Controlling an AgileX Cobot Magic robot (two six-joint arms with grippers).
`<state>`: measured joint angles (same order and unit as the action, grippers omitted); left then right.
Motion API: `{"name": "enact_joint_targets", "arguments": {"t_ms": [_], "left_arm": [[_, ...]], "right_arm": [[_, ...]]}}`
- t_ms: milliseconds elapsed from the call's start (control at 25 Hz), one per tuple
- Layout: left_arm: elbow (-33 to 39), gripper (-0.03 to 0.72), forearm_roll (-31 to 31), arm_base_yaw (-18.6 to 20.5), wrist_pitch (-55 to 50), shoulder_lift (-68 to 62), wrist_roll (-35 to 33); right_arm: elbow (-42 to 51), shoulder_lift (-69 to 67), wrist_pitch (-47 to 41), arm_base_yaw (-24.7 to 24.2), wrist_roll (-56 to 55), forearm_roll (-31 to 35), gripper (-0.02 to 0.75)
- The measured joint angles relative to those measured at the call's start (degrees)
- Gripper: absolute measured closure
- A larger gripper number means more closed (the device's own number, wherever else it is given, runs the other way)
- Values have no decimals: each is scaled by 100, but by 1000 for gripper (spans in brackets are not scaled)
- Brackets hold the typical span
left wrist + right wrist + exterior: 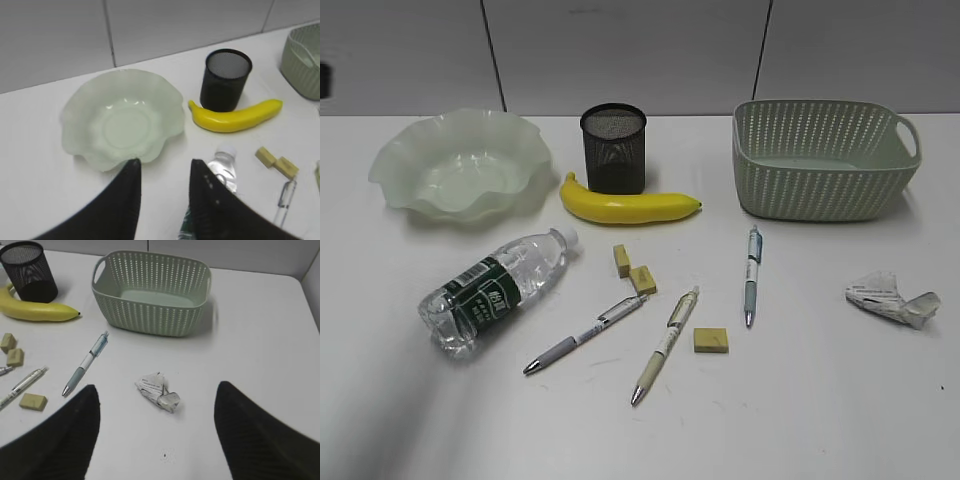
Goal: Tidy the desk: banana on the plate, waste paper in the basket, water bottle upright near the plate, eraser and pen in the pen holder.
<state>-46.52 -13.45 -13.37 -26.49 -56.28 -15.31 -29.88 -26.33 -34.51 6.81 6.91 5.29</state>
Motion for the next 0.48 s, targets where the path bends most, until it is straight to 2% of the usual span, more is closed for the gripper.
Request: {"name": "enact_joint_targets", "arguments": {"t_ms": [160, 320, 480], "left_arm": [[-935, 410, -189, -759, -301, -1300, -660], [-1963, 337, -220, -1596, -447, -2593, -1165], [-3013, 254, -220, -1994, -641, -3701, -1254]], "right_arm": [[18, -500, 55, 292, 5, 37, 176], [18, -790, 80, 349, 14, 66, 176], [18, -841, 103, 349, 14, 160, 176]]}}
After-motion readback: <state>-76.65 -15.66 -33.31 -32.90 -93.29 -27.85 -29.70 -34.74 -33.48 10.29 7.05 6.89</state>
